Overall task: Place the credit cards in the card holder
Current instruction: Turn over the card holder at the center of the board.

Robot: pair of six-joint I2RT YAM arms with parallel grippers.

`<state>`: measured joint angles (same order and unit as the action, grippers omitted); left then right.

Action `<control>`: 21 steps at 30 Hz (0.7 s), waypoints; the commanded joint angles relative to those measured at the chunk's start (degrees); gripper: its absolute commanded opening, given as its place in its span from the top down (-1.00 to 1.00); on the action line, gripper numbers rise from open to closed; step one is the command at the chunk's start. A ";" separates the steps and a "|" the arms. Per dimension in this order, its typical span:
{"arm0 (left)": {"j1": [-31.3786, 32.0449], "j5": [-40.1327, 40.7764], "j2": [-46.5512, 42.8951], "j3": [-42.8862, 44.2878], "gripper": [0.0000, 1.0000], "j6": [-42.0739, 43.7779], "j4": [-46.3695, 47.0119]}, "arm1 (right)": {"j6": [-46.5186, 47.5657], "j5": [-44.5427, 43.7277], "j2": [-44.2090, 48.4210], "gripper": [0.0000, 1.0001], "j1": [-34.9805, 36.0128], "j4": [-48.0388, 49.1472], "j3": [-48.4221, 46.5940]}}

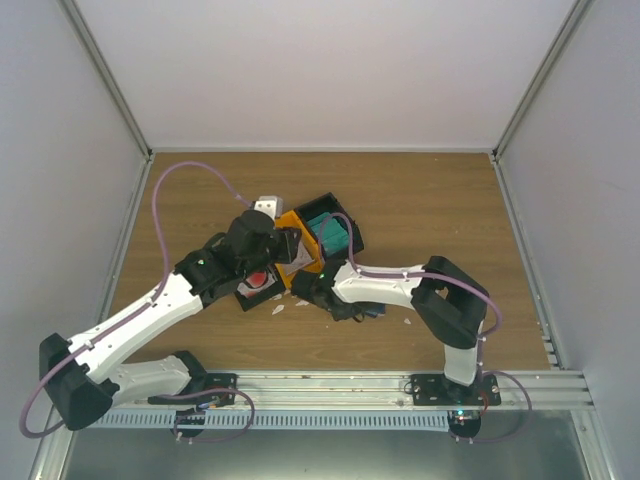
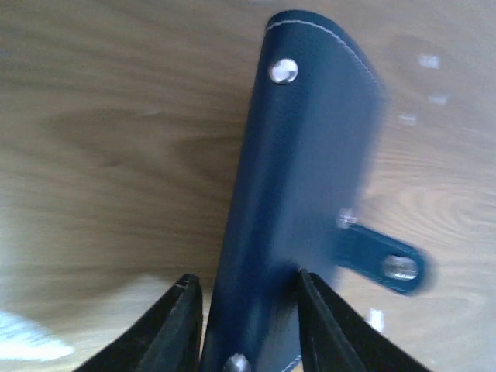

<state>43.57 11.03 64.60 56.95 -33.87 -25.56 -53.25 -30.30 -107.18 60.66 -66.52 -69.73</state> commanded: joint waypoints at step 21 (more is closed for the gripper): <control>-3.58 -32.43 5.27 -9.01 -0.35 -2.65 14.66 | -0.22 16.21 30.58 -0.20 -11.10 22.98 17.46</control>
<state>39.97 -7.99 66.26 52.56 -33.47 -20.49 -48.88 -12.10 -82.41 56.34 -41.34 -58.54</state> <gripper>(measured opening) 0.650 0.624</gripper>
